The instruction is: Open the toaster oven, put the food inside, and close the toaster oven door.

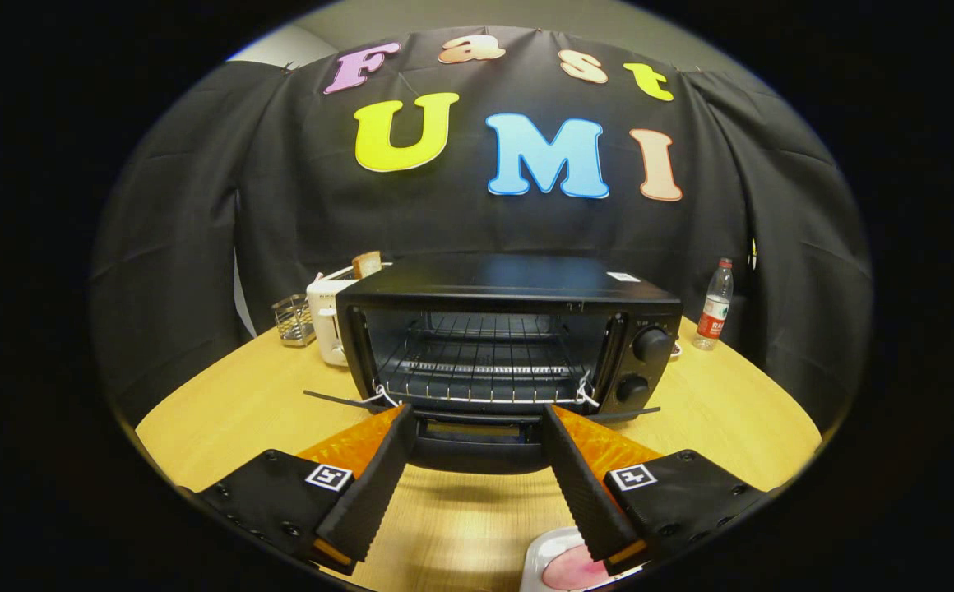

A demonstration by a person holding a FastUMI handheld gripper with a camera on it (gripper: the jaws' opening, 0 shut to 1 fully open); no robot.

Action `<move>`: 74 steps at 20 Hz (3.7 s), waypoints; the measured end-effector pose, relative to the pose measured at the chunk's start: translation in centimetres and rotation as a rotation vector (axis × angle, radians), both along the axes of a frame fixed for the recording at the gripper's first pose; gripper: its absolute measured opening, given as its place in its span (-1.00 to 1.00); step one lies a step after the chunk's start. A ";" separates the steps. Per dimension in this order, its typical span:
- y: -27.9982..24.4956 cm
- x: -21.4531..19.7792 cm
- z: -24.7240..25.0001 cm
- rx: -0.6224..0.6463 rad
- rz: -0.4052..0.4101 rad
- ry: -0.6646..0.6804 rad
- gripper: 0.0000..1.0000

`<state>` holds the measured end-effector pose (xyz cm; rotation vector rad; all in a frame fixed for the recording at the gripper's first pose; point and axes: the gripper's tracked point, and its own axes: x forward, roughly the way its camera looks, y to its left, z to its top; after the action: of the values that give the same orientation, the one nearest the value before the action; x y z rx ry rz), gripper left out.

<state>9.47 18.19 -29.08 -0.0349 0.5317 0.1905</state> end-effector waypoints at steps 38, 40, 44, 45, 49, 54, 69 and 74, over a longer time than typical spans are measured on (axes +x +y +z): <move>-16.8 -10.7 -3.7 0.192 0.117 0.672 0.91; -17.3 -11.2 -5.6 0.183 0.136 0.739 0.88; -18.0 -11.2 -8.5 0.175 0.150 0.846 0.88; -18.1 -11.2 -8.9 0.175 0.158 0.870 0.88; -18.7 -10.8 -9.8 0.177 0.162 0.941 0.39; -19.3 -10.0 -11.2 0.186 0.102 1.004 -0.54; -17.8 -10.9 -9.7 0.376 0.192 1.156 -0.97; -16.5 -11.1 -7.4 0.471 0.198 1.142 -0.97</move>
<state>-1.64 1.68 -36.52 0.5109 1.6093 0.5314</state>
